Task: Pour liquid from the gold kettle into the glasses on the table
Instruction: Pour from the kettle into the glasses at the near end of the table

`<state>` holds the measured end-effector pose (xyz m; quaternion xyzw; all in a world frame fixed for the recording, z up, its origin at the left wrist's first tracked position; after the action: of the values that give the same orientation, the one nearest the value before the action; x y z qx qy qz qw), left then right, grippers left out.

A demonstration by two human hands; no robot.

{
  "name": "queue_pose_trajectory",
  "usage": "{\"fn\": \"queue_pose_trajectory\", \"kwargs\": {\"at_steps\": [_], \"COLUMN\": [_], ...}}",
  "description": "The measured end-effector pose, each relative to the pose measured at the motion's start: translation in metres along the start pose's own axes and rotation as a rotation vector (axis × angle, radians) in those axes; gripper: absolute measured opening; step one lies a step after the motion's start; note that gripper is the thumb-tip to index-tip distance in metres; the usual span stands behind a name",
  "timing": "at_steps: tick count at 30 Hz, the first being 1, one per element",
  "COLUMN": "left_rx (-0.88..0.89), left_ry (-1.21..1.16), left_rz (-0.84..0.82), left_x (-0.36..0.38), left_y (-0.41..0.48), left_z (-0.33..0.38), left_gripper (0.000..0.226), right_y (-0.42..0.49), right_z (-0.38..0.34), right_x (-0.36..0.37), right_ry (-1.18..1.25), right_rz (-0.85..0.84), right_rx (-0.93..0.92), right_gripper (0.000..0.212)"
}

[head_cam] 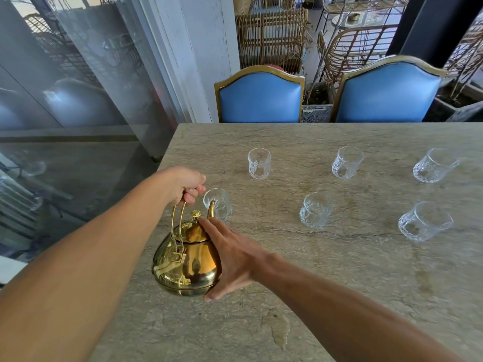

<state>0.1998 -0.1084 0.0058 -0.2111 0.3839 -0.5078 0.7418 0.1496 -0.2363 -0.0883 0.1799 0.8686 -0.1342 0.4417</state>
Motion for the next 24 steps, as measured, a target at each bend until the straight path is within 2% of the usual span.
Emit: {"fn": "queue_pose_trajectory", "kwargs": {"at_steps": [24], "left_rx": [-0.016], "left_ry": [0.035], "left_rz": [-0.004], "left_x": [-0.0006], "left_y": [0.0053], "left_z": [0.0028], "left_gripper": [0.029], "right_y": [0.0008], "right_z": [-0.0007], "right_x": [-0.0015], "right_ry": [0.015], "right_rz": [-0.003], "right_rx": [0.014], "right_gripper": [0.151]}}
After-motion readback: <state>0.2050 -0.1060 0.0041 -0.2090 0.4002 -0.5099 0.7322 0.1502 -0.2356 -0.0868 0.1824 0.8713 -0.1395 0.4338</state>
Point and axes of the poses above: each hand's wrist, its own y-axis towards the middle knuckle, its own x-axis out of the palm, z = x × y, the point moved 5 cm from there along y, towards the middle knuckle, and after that the axes turned 6 degrees about -y, right-handed, at the moved point
